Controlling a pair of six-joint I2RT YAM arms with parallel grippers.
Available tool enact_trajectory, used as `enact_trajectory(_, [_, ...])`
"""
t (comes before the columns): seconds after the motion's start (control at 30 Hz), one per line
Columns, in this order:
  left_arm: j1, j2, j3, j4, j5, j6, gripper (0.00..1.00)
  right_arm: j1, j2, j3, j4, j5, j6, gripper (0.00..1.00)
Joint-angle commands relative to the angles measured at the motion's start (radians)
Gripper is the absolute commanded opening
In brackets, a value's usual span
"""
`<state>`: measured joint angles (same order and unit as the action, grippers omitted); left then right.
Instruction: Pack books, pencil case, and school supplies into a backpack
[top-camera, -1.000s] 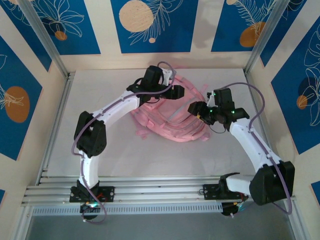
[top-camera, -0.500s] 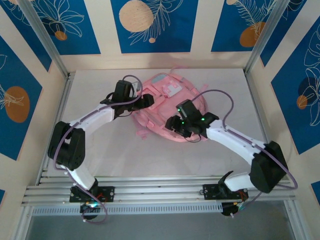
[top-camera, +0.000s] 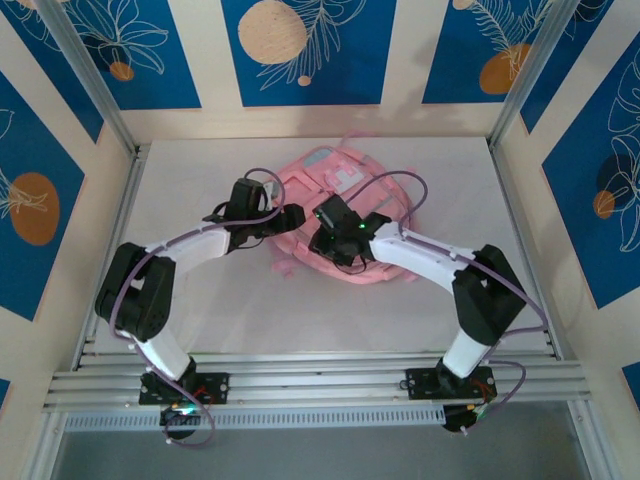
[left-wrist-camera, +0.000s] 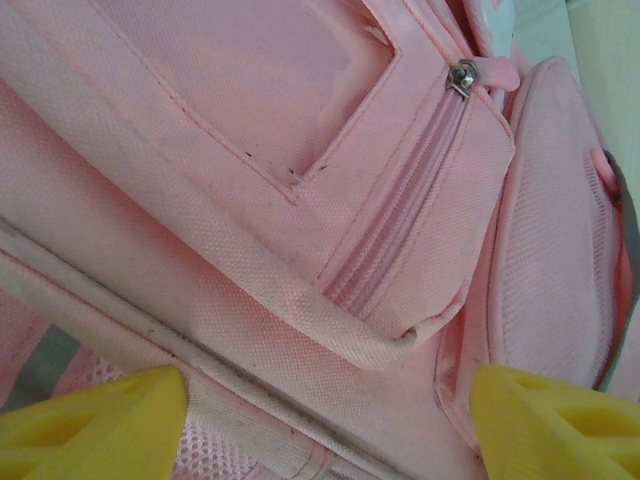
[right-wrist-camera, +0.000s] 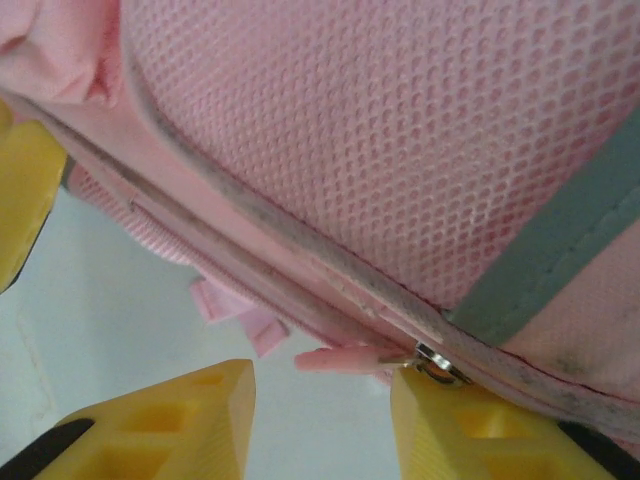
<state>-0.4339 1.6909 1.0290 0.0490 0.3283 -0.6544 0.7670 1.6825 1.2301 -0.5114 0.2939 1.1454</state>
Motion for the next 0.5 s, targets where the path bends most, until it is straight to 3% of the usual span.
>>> enact_trajectory(0.0, [0.0, 0.044, -0.021, 0.043, 0.003, -0.022, 0.75, 0.008, 0.066, 0.048, -0.084, 0.121, 0.026, 0.39])
enact_trajectory(0.23, [-0.002, 0.05, -0.047, 0.063, -0.012, -0.037, 0.75, 0.003, 0.134, 0.048, -0.133, 0.19, 0.082, 0.34])
enact_trajectory(0.3, [-0.002, 0.061, -0.052, 0.074, -0.042, -0.04, 0.75, -0.001, 0.131, 0.045, -0.127, 0.195, 0.083, 0.25])
enact_trajectory(0.37, [-0.002, 0.085, -0.05, 0.095, -0.074, -0.046, 0.75, -0.006, 0.125, 0.043, -0.121, 0.191, 0.065, 0.09])
enact_trajectory(0.47, [0.0, 0.131, -0.036, 0.123, -0.137, -0.057, 0.73, -0.008, 0.106, 0.035, -0.124, 0.178, 0.03, 0.0])
